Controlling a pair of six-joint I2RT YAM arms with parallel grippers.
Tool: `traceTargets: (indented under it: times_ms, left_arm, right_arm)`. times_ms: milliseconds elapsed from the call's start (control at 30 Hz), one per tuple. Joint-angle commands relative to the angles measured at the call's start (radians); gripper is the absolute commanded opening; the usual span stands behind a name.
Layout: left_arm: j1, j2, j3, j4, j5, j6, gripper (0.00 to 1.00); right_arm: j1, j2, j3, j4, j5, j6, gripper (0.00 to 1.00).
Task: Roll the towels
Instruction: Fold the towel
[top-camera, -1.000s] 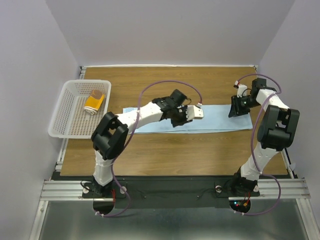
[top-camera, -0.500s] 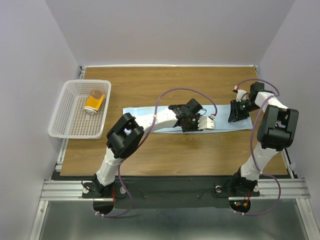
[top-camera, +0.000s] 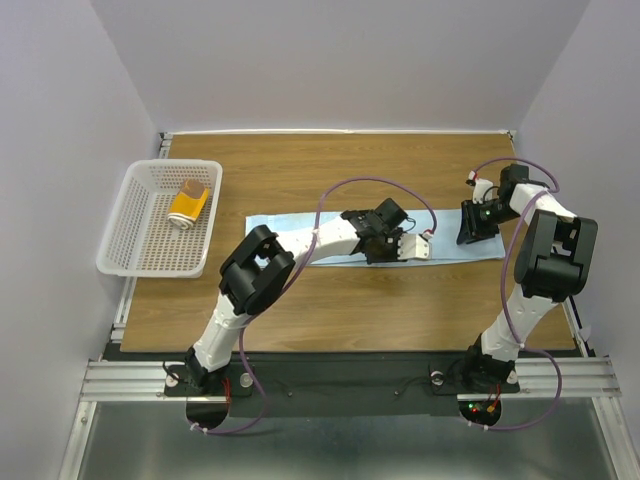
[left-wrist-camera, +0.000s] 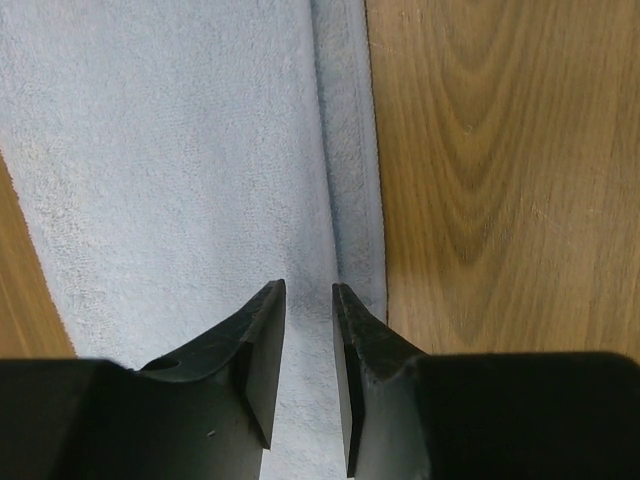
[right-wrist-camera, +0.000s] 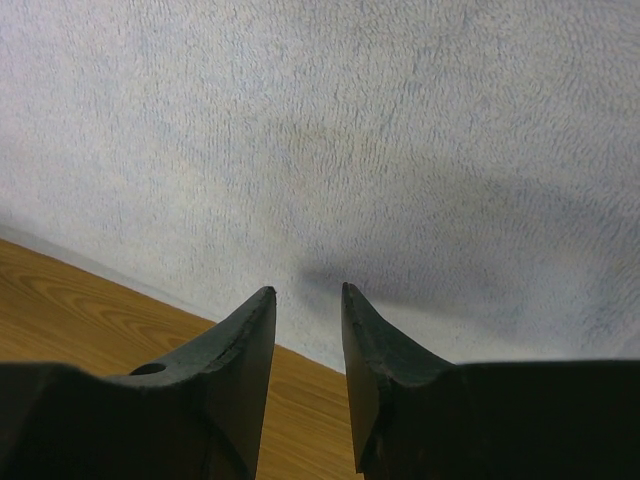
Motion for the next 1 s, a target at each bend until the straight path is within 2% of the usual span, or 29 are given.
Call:
traceTargets:
  times_ms: [0,367,867,967]
  left_arm:
    - [-0.011,0.010,0.046,-0.004,0.004,0.012,0.36]
    - [-0.013,0.036,0.058,-0.007,-0.008,0.010,0.36]
    - [-0.011,0.018,0.051,0.014,-0.022,0.018,0.00]
    - [-0.013,-0.002,0.045,0.014,-0.008,0.018,0.00]
  right_arm:
    - [-0.003,-0.013,-0.005,0.026,0.010,-0.010,0.38]
    - [-0.003,-0.004,-0.001,0.026,0.013,-0.012,0.38]
    - [-0.003,-0.002,-0.007,0.026,0.013,-0.015,0.38]
    - [-0.003,-0.001,-0.005,0.026,0.013,-0.015,0.38]
